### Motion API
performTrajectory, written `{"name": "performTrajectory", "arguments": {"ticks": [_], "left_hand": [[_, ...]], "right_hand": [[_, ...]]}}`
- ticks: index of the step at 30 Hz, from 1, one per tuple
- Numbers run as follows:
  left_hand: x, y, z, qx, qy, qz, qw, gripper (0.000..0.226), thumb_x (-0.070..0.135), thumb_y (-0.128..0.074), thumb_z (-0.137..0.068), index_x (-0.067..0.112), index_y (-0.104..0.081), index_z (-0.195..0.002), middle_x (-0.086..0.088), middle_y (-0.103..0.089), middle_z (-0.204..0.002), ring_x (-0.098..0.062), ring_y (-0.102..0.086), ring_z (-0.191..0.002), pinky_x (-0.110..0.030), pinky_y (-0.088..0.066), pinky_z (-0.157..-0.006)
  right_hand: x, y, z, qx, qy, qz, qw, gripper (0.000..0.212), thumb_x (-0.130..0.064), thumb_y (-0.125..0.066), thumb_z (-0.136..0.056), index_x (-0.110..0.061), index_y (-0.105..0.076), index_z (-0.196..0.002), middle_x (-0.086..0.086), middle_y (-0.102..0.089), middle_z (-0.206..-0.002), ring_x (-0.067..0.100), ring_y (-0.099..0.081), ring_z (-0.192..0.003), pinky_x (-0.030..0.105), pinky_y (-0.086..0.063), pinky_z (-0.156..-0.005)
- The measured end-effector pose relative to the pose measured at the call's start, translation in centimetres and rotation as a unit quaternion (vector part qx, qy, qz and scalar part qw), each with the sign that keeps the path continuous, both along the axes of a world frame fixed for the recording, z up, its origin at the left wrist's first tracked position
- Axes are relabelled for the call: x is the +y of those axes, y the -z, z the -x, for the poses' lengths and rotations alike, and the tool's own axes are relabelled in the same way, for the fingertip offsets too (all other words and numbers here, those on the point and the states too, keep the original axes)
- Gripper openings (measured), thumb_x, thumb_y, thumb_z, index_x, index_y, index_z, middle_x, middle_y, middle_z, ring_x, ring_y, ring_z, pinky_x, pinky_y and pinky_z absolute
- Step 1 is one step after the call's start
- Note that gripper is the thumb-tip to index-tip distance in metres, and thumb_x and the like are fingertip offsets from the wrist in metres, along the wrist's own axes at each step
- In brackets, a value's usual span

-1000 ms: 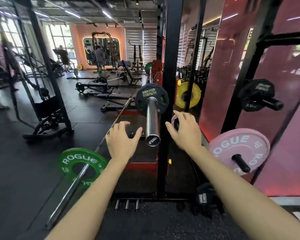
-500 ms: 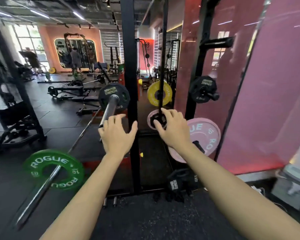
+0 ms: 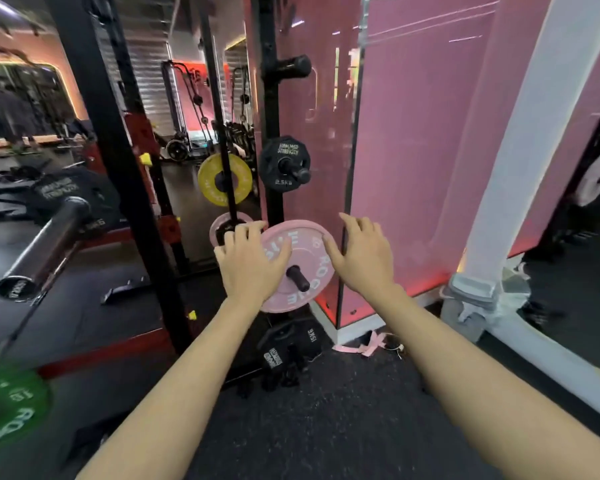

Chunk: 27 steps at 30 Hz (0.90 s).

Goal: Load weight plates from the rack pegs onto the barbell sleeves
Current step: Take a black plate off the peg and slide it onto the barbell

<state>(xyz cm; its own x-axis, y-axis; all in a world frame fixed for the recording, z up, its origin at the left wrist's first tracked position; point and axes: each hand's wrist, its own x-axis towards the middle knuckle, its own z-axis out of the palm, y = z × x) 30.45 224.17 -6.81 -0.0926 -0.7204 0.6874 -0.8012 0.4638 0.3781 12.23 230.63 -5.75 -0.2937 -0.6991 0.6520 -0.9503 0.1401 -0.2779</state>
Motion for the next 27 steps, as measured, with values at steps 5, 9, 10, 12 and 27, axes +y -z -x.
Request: {"name": "performTrajectory", "arguments": {"ticks": [5,9,10,12,27], "left_hand": [[-4.1,1.0,2.1,-0.002,0.004,-0.018,1.000,0.055,0.059,-0.053,-0.088,0.019,-0.055,-0.127,-0.005,-0.056,-0.126,-0.030,-0.048,-0.116,-0.048,-0.035,-0.095],[-9.0,1.3,3.5,-0.006,0.001,-0.018,1.000,0.055,0.060,-0.051,-0.088,0.020,-0.055,-0.125,-0.005,-0.056,-0.125,-0.030,-0.048,-0.115,-0.048,-0.035,-0.093],[-10.5,1.1,3.8,-0.006,-0.003,-0.020,1.000,0.055,0.061,-0.050,-0.089,0.020,-0.056,-0.125,-0.005,-0.057,-0.125,-0.030,-0.048,-0.114,-0.047,-0.035,-0.092],[-13.5,0.4,4.3,0.003,-0.010,-0.020,1.000,0.055,0.062,-0.049,-0.089,0.020,-0.057,-0.123,-0.004,-0.058,-0.123,-0.029,-0.049,-0.113,-0.047,-0.036,-0.092],[-31.7,1.4,9.4,0.012,0.008,-0.042,0.999,0.051,0.061,-0.050,-0.089,0.021,-0.057,-0.120,-0.005,-0.059,-0.119,-0.029,-0.048,-0.117,-0.049,-0.037,-0.094]], "right_hand": [[-3.0,0.7,2.2,0.002,0.005,0.000,1.000,0.054,-0.050,-0.049,-0.093,-0.017,-0.048,-0.136,0.008,-0.057,-0.118,0.031,-0.050,-0.105,0.040,-0.043,-0.080],[-7.6,0.9,3.4,0.003,0.002,-0.005,1.000,0.054,-0.051,-0.047,-0.094,-0.019,-0.047,-0.137,0.007,-0.058,-0.119,0.030,-0.051,-0.106,0.040,-0.046,-0.081],[-9.0,0.6,3.8,0.007,0.003,-0.009,1.000,0.053,-0.051,-0.047,-0.094,-0.019,-0.047,-0.137,0.007,-0.058,-0.119,0.030,-0.051,-0.106,0.040,-0.046,-0.081],[-12.1,-0.3,4.5,0.008,0.003,-0.006,1.000,0.053,-0.051,-0.046,-0.094,-0.019,-0.047,-0.137,0.007,-0.058,-0.119,0.030,-0.051,-0.106,0.041,-0.046,-0.082],[-29.6,-0.5,11.0,-0.031,0.029,0.003,0.999,0.053,-0.051,-0.044,-0.096,-0.019,-0.045,-0.138,0.008,-0.058,-0.121,0.029,-0.051,-0.109,0.040,-0.046,-0.078]]}}
